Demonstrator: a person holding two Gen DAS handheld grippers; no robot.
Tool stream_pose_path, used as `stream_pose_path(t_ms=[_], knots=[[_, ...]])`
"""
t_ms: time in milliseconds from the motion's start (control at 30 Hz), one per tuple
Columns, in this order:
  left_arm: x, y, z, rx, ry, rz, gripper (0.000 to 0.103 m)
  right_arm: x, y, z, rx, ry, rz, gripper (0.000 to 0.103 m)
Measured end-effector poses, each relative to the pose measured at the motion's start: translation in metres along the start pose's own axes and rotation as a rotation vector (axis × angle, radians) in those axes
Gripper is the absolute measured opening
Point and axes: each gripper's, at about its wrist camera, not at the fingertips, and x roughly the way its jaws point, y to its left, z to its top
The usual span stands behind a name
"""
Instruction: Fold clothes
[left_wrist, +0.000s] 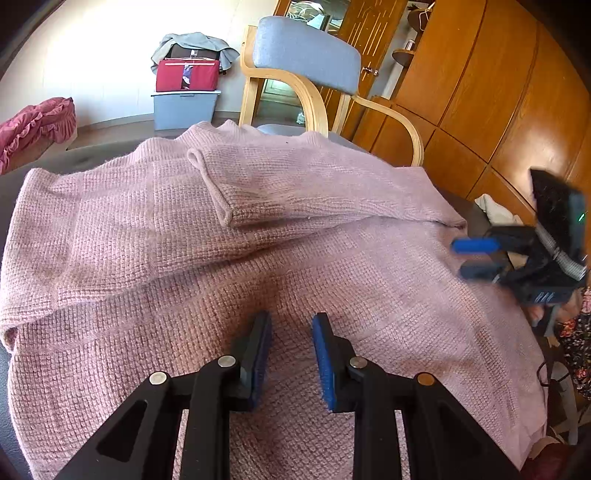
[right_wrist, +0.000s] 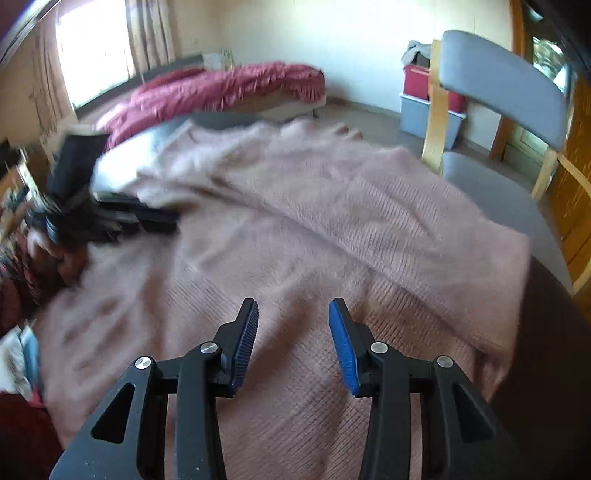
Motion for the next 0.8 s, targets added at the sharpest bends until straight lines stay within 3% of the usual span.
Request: stream_pose_path(t_ms=[167,467,567,633,800], knots=[[-0.003,0.005,-0.005,-0.028,-0.002,-0.033,0.024,-0.012,-0.001,-0.029,-0.118,0.002,-0.034,0.043],[-0.003,0.022,-0.002,-0.047,0.0,-0.057,0.024,-0.049,-0.034,-0.07,-0.048,0.017,0.04,0.044],[-0.005,0.015,-0.002,-0.038,-0.001,-0.044,0.024,-0.054,-0.027,-0.073,-0.126,0.062,-0.005,0.044],[0.001,0.008,0.003,-0.027,0.0,-0.031,0.024,-0.06,-0.028,-0.084,-0.192,0.083,-0.046,0.049],[0.0,0.01,0.004,-0.022,0.0,-0.024,0.024,-0.081,-0.052,-0.093,-0.085,0.058,0.035,0.05]])
